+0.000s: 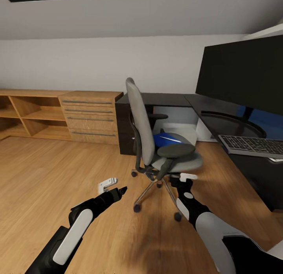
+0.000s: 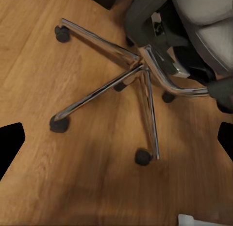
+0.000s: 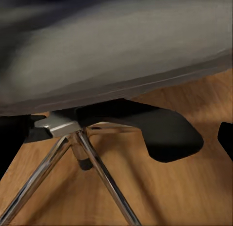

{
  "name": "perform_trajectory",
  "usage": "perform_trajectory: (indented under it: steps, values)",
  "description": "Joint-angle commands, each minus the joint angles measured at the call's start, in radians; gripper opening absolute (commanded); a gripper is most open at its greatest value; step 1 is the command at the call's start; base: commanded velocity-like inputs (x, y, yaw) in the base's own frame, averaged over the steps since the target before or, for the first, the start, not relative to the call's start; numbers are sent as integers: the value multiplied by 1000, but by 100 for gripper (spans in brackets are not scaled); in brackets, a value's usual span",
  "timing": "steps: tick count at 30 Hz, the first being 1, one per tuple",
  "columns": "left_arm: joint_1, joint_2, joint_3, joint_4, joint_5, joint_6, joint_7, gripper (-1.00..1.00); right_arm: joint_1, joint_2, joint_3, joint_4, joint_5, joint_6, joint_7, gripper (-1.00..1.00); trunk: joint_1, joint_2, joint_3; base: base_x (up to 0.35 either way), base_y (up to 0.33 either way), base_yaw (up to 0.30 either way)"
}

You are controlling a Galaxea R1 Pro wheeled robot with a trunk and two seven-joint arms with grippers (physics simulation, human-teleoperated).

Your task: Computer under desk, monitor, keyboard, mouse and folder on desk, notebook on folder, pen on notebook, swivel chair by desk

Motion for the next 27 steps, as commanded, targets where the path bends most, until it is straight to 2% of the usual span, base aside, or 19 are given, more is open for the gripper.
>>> perform_trajectory:
  steps: [1,27]
  values:
    - [-1,1,-2,-1,10,0,10,100,-1,0,1,0,-4,-4,0,100,0,0,-1,0,0,260]
    - [-1,1,-3,-1,10,-2,10,100,-1,1,1,0,-4,-4,0,100,0,0,-1,0,0,260]
